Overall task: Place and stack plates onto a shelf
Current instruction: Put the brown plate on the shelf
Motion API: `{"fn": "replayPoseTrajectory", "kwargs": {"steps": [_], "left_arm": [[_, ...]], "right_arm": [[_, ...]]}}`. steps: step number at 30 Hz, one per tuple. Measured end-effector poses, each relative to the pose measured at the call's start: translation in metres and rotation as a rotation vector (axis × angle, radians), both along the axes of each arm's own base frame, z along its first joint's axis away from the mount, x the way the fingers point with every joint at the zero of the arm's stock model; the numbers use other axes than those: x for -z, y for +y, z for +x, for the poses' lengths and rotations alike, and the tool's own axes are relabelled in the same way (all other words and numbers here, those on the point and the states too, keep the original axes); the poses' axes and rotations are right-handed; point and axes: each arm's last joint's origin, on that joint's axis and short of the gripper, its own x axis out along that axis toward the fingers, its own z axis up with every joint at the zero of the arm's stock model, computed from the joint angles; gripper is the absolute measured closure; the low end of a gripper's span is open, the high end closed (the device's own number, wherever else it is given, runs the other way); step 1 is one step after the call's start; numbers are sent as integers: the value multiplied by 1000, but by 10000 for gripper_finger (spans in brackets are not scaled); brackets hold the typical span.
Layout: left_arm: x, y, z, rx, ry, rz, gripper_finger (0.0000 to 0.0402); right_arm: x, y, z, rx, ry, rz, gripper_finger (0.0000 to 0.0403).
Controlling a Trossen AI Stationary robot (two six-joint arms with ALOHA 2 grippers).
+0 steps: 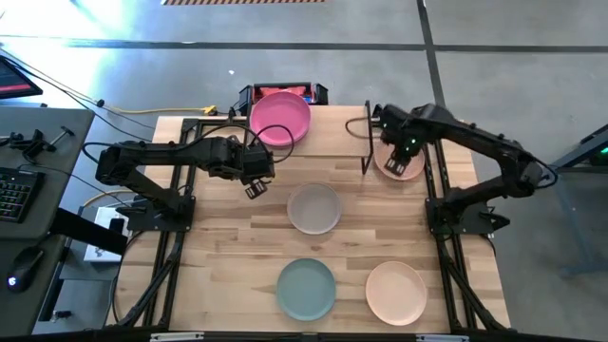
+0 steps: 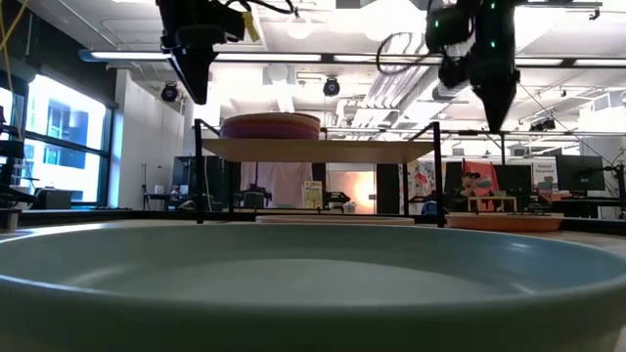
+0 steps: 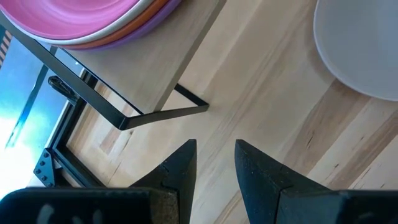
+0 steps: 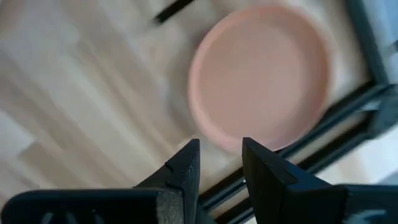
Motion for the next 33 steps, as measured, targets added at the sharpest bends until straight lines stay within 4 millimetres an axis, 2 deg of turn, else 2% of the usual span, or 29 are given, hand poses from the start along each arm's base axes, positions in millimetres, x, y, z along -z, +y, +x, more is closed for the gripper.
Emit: {"fn": "replayPoseTrajectory", "kwargs": {"steps": [7, 14, 17, 25, 28, 33], "left_arm": [[0, 2, 2, -6, -26, 2, 303], [-1, 8, 5, -27, -66, 6, 303], [-1, 10, 5, -35, -66, 5, 303], [-1, 11, 4, -38, -66, 1, 303], [-1, 11, 4, -39, -66, 1, 303], [-1, 11, 4, -38, -66, 1, 303]], "right_arm": [[-41, -27, -7, 106, -119, -194, 304], [-61, -65, -26, 243, -287, -300, 304], [-64, -80, -36, 291, -365, -325, 304], [-69, -116, -55, 566, -531, -439, 304], [-65, -129, -54, 584, -549, -468, 304], [-46, -147, -49, 543, -478, -438, 304]]}}
